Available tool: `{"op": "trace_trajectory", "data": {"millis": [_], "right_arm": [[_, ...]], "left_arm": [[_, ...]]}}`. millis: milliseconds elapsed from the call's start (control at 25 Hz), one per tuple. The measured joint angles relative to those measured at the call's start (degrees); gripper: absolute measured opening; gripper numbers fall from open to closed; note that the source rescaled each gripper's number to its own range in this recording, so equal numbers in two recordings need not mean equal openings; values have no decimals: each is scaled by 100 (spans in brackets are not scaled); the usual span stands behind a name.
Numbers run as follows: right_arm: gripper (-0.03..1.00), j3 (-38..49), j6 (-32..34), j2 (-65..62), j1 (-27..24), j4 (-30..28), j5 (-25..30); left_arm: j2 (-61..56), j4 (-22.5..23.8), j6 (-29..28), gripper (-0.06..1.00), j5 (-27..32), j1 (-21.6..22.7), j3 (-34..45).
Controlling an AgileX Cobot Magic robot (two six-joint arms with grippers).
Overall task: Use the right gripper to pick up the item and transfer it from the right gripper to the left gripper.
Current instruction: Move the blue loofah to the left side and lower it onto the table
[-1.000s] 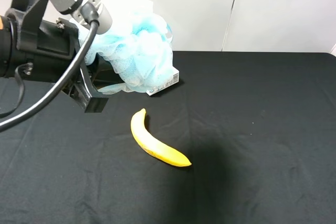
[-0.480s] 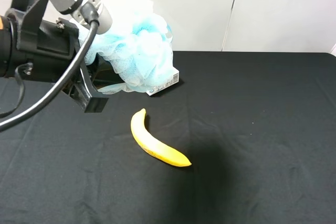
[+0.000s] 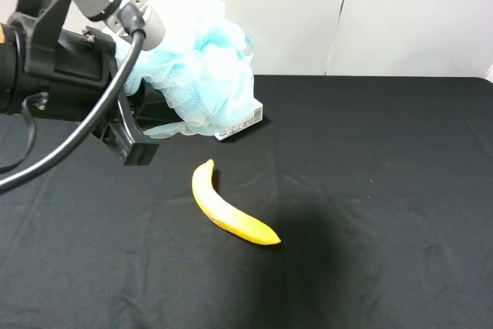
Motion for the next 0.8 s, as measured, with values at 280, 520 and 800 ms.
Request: {"op": "trace_trajectory", "data": {"millis": [280, 520, 800], "right_arm": [[100, 0, 0, 0, 0, 0, 0], [100, 0, 0, 0, -7, 0, 0], [100, 0, 0, -5, -1187, 0, -4]], "left_arm": [[0, 0, 0, 3, 0, 0, 0], [0, 0, 0, 3, 0, 0, 0], [0, 0, 0, 2, 5, 0, 0]]}}
